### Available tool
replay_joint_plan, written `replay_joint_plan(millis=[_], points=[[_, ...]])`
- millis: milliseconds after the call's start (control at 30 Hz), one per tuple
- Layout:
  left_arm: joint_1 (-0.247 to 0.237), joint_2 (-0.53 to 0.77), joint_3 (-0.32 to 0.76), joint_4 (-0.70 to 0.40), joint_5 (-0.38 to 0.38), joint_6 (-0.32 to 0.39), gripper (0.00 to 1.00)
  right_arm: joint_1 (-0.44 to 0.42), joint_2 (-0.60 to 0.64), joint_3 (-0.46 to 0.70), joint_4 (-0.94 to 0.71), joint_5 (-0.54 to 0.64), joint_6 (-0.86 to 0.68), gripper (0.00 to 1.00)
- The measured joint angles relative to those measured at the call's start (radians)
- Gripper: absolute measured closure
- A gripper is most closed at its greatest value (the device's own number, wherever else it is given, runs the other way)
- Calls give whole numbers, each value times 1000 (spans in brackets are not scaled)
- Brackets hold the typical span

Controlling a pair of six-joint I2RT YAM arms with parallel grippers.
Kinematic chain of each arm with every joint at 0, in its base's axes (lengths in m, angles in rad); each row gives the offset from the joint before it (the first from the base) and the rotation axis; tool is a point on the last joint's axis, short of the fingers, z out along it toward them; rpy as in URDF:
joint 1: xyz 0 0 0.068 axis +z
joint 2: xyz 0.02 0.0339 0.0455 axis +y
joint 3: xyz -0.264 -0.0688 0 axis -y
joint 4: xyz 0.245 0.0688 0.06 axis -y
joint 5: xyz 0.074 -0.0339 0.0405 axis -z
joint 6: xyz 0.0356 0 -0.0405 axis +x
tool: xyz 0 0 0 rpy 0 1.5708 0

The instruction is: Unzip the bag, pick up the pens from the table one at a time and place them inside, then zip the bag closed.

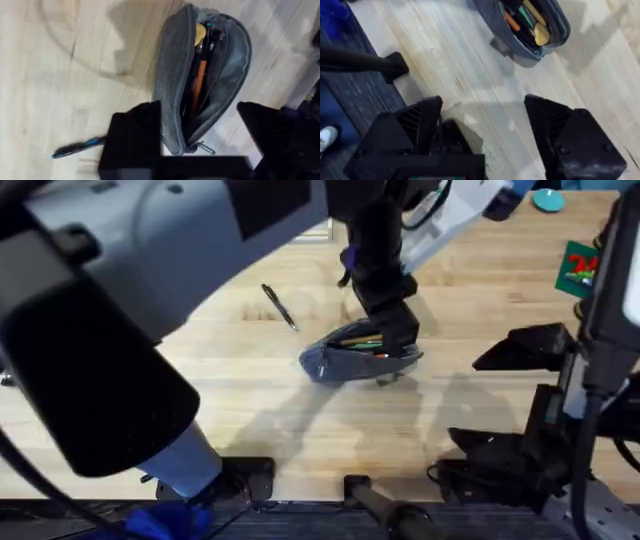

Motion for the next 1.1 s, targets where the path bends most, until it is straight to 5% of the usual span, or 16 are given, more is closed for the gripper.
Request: replay_joint_plan(millis=[67, 233, 400, 567, 700, 900, 1100], points=[[0, -3, 34, -18, -3, -11, 11, 0, 0, 0, 0, 0, 0, 5], [0, -48, 82, -23, -29, -62, 6, 0, 0, 0, 0, 0, 0, 5], [0, -116, 91, -14, -165, -204, 6, 0, 0, 0, 0, 0, 0, 5], [10, -140, 100, -48, -408, -524, 7, 0, 0, 0, 0, 0, 0, 4], [46, -140, 100, -95, -506, -798, 7, 0, 0, 0, 0, 0, 0, 4], [130, -140, 99, -139, -551, -1147, 7, 0, 0, 0, 0, 0, 0, 4], [196, -140, 48, -138, -567, -1358, 7, 0, 0, 0, 0, 0, 0, 5]])
